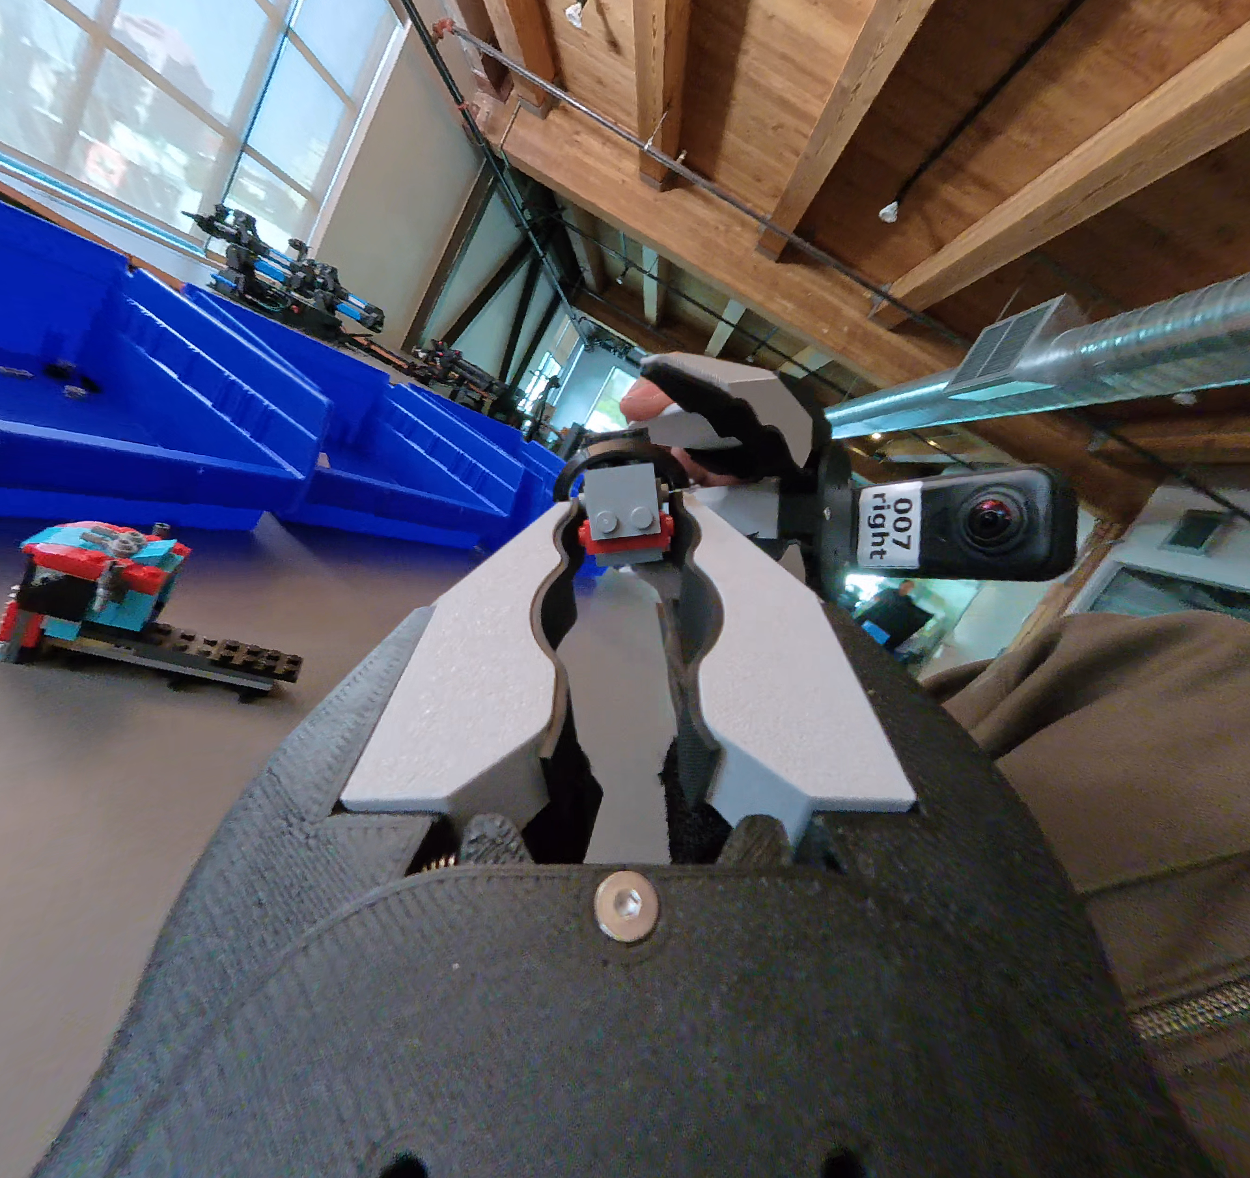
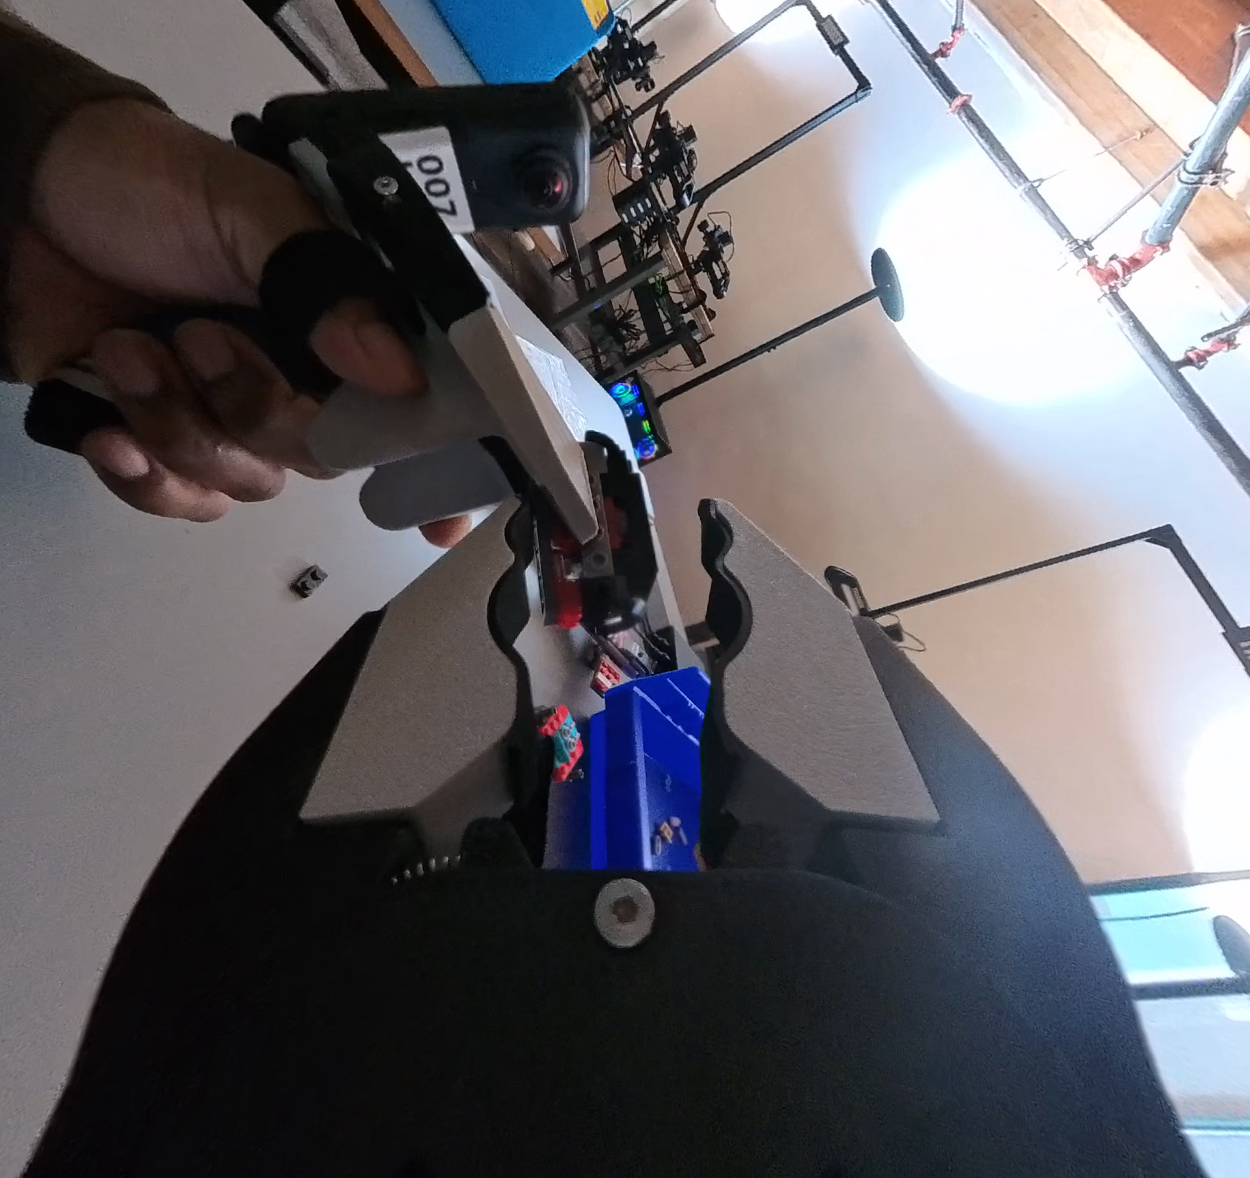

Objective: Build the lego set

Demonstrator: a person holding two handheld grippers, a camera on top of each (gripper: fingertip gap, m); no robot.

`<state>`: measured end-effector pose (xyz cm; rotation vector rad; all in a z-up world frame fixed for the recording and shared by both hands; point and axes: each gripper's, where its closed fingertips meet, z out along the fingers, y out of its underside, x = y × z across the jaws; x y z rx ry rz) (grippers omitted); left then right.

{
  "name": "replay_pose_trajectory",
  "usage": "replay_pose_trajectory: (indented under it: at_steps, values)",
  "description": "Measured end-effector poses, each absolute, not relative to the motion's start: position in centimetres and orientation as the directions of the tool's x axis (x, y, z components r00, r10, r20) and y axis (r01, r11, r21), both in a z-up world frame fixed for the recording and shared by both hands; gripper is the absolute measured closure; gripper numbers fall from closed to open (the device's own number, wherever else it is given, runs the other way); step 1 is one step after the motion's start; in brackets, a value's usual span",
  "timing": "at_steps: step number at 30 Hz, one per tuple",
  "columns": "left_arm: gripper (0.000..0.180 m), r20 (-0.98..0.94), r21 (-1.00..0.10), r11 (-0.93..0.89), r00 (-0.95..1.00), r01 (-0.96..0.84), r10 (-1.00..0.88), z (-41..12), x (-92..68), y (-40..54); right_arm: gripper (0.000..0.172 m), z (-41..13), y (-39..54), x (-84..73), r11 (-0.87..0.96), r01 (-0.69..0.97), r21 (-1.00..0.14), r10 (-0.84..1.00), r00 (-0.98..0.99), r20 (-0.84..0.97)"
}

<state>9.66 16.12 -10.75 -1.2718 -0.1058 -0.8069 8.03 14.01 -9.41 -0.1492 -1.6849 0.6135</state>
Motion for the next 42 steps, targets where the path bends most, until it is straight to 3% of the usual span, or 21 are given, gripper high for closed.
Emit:
replay_pose_trajectory:
  at_steps: [18, 26, 31, 35, 38, 42]
  values:
    - [0.156, 0.564, -0.744, -0.052, 0.585, 0.666, -0.583, -11.0, 11.2, 16.0, 0.133, -11.2, 14.2, 8.7, 0.839, -0.278, -0.468, 0.383, -0.308, 0.871]
    - [0.146, 0.480, -0.822, -0.015, 0.678, 0.570, -0.557, -10.8, 12.0, 15.8, 0.133, -10.4, 14.5, 9.2, 0.793, -0.321, -0.518, 0.427, -0.315, 0.848]
    - [0.128, 0.351, -0.910, 0.020, 0.797, 0.414, -0.491, -11.1, 11.4, 14.6, 0.133, -10.0, 15.3, 9.6, 0.762, -0.313, -0.567, 0.467, -0.342, 0.816]
    - [0.109, 0.073, -0.979, 0.147, 0.922, 0.138, -0.380, -9.9, 10.0, 13.1, 0.133, -9.7, 15.4, 10.2, 0.735, -0.316, -0.600, 0.483, -0.376, 0.791]
    - [0.103, -0.194, -0.972, 0.190, 0.934, -0.141, -0.301, -9.3, 9.7, 12.6, 0.133, -9.4, 14.9, 10.8, 0.719, -0.332, -0.610, 0.480, -0.398, 0.782]
    - [0.107, -0.374, -0.914, 0.276, 0.881, -0.298, -0.290, -7.9, 10.9, 12.6, 0.133, -9.2, 14.1, 11.4, 0.716, -0.355, -0.602, 0.459, -0.410, 0.788]
